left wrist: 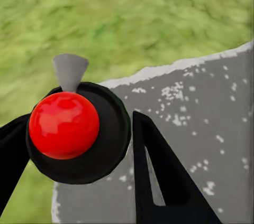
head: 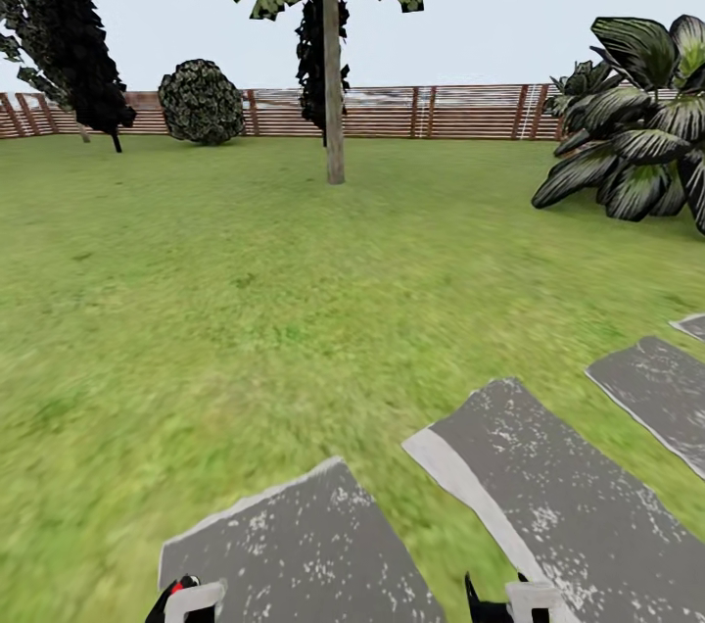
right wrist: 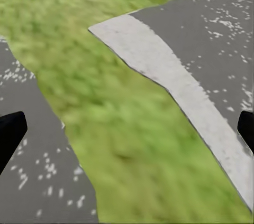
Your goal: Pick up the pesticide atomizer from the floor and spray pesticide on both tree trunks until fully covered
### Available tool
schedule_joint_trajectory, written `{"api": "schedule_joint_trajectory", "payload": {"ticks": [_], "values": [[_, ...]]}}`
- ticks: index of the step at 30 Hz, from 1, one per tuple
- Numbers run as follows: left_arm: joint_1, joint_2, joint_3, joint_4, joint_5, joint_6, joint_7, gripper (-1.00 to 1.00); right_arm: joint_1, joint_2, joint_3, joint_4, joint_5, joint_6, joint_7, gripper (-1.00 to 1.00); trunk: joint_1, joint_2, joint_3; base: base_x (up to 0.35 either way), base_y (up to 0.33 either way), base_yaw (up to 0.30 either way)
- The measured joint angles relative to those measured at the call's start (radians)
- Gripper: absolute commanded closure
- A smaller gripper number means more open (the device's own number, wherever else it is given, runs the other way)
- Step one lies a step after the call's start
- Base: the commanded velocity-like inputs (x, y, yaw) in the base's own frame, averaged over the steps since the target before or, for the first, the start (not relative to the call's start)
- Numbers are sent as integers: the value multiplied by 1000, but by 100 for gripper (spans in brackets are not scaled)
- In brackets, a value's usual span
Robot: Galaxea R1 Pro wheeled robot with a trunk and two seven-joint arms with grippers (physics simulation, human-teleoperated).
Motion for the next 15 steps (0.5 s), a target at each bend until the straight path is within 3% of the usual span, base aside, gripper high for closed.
{"api": "schedule_joint_trajectory", "payload": {"ticks": [15], "values": [[0,0,0,0,0,0,0,100,0,0,0,-1,0,0,0,-100,0,0,0,330,-111,0]]}}
